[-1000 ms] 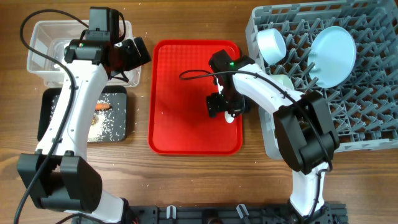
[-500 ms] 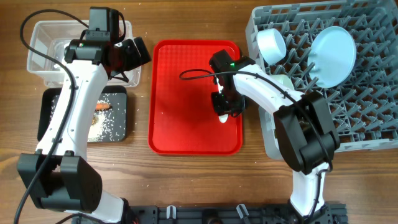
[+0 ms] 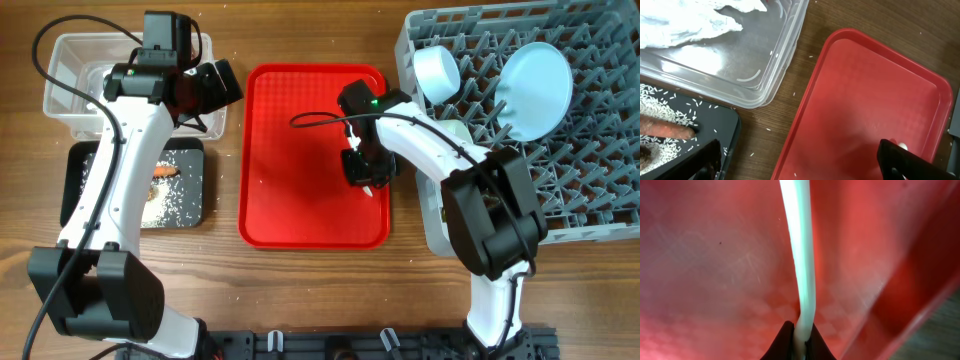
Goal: Sort waste into correct bins and load items into the dishwasher rack
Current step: 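Carry the white spoon into the dish rack and release it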
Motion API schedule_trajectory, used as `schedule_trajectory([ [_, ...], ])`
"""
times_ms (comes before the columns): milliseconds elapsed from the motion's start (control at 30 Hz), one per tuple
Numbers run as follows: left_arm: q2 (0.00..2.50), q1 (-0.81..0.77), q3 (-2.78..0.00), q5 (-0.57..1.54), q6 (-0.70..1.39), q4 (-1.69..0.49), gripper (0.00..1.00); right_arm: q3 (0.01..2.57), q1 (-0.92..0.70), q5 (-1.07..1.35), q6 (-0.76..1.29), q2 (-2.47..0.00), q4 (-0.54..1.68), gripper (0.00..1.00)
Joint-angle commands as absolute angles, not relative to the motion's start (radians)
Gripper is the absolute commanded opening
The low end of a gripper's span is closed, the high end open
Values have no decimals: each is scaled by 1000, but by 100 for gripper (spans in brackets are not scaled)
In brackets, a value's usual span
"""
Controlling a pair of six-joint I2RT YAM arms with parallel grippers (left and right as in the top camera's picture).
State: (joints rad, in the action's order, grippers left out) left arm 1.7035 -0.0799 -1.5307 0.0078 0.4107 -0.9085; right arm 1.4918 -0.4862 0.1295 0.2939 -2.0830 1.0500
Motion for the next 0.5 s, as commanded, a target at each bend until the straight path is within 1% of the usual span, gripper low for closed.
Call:
schedule_trajectory([
  [0,1702,-75,-1539,-1,427,-907,100,1610,-449,111,265,-1930,1103,4],
  [133,1702,-75,-1539,-1,427,-907,100,1651,-375,4,288,-1685,1200,4],
  [233,1702,-75,-1539,-1,427,-907,100,1649,-231,-118,315,-1525,1283,5],
  [267,1702,-76,-1539,-1,427,-907,100,1641,-171,-136,291,-1498,1282,4],
  [367,1702,-75,-1539,-1,427,-907,100,1613,-35,-165,221,-1505,1246,4],
  [467,1702,-75,-1539,-1,427,-907,100,1558,62,-165,86,-1564,1186,4],
])
